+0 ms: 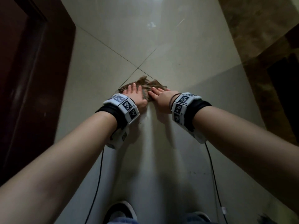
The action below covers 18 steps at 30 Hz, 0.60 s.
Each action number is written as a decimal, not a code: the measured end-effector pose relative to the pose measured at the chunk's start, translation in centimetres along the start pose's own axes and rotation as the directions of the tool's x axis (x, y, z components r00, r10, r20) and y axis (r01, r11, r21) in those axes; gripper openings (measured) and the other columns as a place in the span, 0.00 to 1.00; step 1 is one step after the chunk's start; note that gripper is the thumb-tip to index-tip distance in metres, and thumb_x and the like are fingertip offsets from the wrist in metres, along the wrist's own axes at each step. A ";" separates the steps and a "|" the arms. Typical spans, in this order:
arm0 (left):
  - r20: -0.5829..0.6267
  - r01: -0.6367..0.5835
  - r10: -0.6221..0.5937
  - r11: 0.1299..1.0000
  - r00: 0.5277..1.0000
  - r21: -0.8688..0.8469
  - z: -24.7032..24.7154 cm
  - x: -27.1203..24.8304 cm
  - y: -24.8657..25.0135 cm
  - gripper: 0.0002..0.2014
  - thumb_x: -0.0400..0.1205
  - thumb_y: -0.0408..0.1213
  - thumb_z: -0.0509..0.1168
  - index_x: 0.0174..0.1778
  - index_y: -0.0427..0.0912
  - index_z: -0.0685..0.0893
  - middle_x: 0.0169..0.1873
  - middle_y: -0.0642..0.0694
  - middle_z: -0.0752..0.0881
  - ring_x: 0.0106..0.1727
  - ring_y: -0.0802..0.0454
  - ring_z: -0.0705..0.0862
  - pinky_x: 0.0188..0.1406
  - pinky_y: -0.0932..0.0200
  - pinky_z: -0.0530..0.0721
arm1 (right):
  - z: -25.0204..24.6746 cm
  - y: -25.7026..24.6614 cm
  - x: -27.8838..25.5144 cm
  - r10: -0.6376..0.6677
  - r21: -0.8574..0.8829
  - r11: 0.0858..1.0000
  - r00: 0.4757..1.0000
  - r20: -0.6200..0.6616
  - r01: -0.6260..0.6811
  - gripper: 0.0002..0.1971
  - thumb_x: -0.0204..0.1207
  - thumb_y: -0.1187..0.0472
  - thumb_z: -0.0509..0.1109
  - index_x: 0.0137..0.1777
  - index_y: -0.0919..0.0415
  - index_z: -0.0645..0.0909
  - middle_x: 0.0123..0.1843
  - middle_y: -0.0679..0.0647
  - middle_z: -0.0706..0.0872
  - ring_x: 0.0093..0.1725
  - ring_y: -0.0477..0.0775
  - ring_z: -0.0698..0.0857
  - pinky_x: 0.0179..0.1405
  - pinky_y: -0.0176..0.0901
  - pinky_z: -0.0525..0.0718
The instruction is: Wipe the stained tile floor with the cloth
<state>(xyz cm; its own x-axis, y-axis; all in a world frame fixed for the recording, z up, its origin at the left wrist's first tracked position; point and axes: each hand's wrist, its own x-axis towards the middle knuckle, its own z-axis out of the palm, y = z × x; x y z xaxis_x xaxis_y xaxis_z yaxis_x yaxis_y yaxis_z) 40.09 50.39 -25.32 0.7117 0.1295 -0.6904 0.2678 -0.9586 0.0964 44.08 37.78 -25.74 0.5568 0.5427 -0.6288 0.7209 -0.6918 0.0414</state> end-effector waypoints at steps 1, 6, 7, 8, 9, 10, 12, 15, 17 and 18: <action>-0.006 -0.006 0.006 1.000 1.000 -0.003 -0.3 0.6 0.1 0.36 0.85 0.45 0.52 0.84 0.38 0.41 0.84 0.36 0.39 0.86 0.40 0.41 0.84 0.46 0.47 | 0.0 0.4 0.5 0.013 0.014 1.000 1.000 -0.007 -0.013 0.42 0.78 0.51 0.62 0.85 0.56 0.41 0.87 0.55 0.43 0.86 0.53 0.50 0.84 0.46 0.48; -0.040 -0.031 0.029 0.998 0.999 -0.054 -2.3 2.5 1.3 0.36 0.85 0.40 0.53 0.84 0.38 0.41 0.84 0.36 0.38 0.86 0.41 0.40 0.84 0.48 0.46 | -0.8 3.1 2.4 0.060 0.086 0.995 0.998 -0.025 -0.058 0.44 0.77 0.50 0.65 0.85 0.54 0.40 0.87 0.53 0.42 0.87 0.52 0.49 0.84 0.45 0.46; -0.045 -0.031 0.028 0.997 0.999 -0.069 -2.6 2.9 1.6 0.36 0.85 0.39 0.53 0.84 0.38 0.41 0.84 0.37 0.38 0.85 0.41 0.40 0.84 0.48 0.46 | -0.9 3.5 2.6 0.062 0.088 0.994 0.997 -0.041 -0.058 0.44 0.78 0.50 0.65 0.85 0.54 0.40 0.87 0.53 0.42 0.87 0.52 0.49 0.84 0.45 0.47; -0.049 -0.030 0.027 0.997 0.998 -0.077 -2.9 3.4 1.7 0.36 0.85 0.39 0.53 0.84 0.38 0.40 0.84 0.37 0.38 0.85 0.41 0.39 0.84 0.48 0.45 | -1.0 4.0 2.9 0.062 0.086 0.995 0.996 -0.067 -0.057 0.43 0.78 0.50 0.63 0.85 0.54 0.40 0.87 0.53 0.42 0.86 0.52 0.49 0.84 0.45 0.47; -0.053 -0.032 0.028 0.996 0.998 -0.079 -3.2 3.8 1.9 0.36 0.85 0.38 0.53 0.84 0.38 0.40 0.84 0.37 0.37 0.85 0.41 0.39 0.84 0.49 0.45 | -0.9 4.4 3.1 0.061 0.088 0.995 0.994 -0.095 -0.053 0.40 0.80 0.50 0.61 0.85 0.53 0.41 0.87 0.53 0.43 0.86 0.52 0.50 0.84 0.46 0.47; -0.054 -0.036 0.031 0.996 0.998 -0.081 -3.5 4.3 2.0 0.36 0.85 0.38 0.53 0.84 0.39 0.40 0.84 0.37 0.37 0.85 0.41 0.38 0.85 0.49 0.44 | -0.9 4.9 3.2 0.060 0.098 0.994 0.992 -0.115 -0.049 0.38 0.81 0.50 0.57 0.85 0.53 0.41 0.87 0.53 0.44 0.86 0.52 0.50 0.84 0.47 0.48; -0.047 -0.044 0.040 0.994 0.998 -0.098 -4.3 5.4 2.2 0.35 0.85 0.38 0.53 0.84 0.40 0.41 0.84 0.38 0.37 0.85 0.42 0.37 0.85 0.48 0.43 | -1.0 5.8 3.5 0.069 0.130 0.990 0.990 -0.124 -0.052 0.34 0.84 0.50 0.52 0.85 0.52 0.41 0.87 0.52 0.43 0.86 0.52 0.50 0.84 0.50 0.49; -0.029 -0.061 0.057 0.987 0.998 -0.149 -5.6 6.6 3.0 0.33 0.86 0.41 0.52 0.85 0.42 0.43 0.84 0.40 0.37 0.85 0.43 0.37 0.85 0.47 0.41 | -1.2 7.0 3.8 0.091 0.165 0.984 0.989 -0.120 -0.071 0.32 0.84 0.50 0.50 0.85 0.52 0.41 0.87 0.52 0.43 0.87 0.53 0.49 0.84 0.51 0.49; -0.039 -0.081 0.075 0.982 0.996 -0.169 -6.2 7.3 3.6 0.33 0.86 0.40 0.52 0.85 0.42 0.45 0.84 0.41 0.38 0.85 0.43 0.37 0.85 0.48 0.41 | -1.3 7.8 4.1 0.119 0.185 0.978 0.986 -0.118 -0.096 0.32 0.84 0.50 0.49 0.85 0.52 0.41 0.87 0.53 0.43 0.87 0.53 0.49 0.84 0.51 0.49; -0.051 -0.094 0.087 0.981 0.995 -0.170 -6.4 7.7 4.0 0.33 0.86 0.39 0.53 0.85 0.42 0.45 0.84 0.40 0.38 0.85 0.43 0.37 0.85 0.48 0.41 | -1.4 8.2 4.2 0.133 0.189 0.976 0.985 -0.114 -0.110 0.32 0.84 0.50 0.49 0.85 0.53 0.41 0.87 0.54 0.43 0.87 0.54 0.48 0.84 0.51 0.49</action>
<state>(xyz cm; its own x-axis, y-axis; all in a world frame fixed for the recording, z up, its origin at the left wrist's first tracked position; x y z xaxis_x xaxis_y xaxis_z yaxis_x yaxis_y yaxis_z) 50.77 49.19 -25.66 0.7647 0.0587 -0.6417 0.3060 -0.9094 0.2815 52.90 35.01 -26.98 0.6910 0.4966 -0.5252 0.5642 -0.8248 -0.0374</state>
